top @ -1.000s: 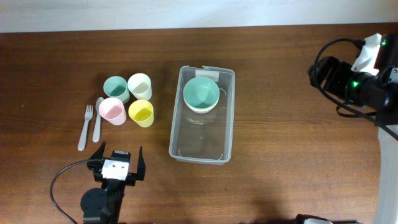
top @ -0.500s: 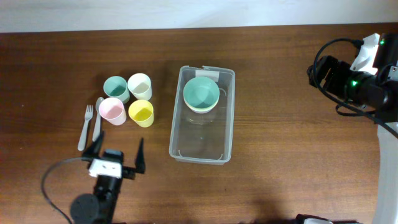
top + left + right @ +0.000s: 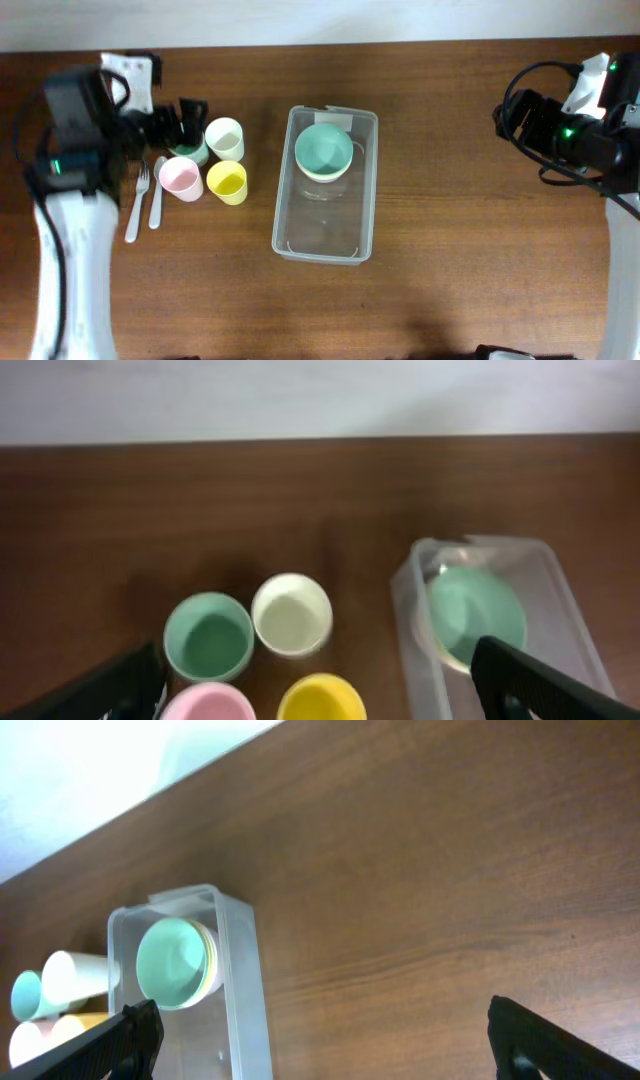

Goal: Pack container
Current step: 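Move the left gripper to the green cup and grasp it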

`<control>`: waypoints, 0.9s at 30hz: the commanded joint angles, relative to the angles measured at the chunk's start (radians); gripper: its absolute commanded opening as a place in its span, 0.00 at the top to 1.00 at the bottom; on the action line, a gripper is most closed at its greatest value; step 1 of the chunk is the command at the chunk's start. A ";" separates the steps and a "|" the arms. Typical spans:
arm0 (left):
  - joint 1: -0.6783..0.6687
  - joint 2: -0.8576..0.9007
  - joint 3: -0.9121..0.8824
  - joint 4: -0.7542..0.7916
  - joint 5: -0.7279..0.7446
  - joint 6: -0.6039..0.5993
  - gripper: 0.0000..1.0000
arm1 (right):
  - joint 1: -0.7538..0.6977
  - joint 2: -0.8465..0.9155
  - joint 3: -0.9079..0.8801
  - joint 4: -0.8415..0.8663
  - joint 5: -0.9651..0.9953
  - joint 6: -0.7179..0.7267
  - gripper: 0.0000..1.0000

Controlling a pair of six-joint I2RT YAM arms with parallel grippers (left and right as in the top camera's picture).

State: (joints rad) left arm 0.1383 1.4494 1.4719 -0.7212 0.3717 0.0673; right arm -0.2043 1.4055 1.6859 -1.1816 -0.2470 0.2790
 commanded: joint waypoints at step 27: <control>0.068 0.612 0.200 -0.076 -0.316 -0.106 0.11 | -0.006 -0.002 0.010 0.003 0.009 -0.010 0.01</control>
State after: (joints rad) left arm 0.2016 2.0304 1.6581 -0.8307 0.0807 -0.0242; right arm -0.2043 1.4063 1.6859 -1.1786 -0.2474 0.2794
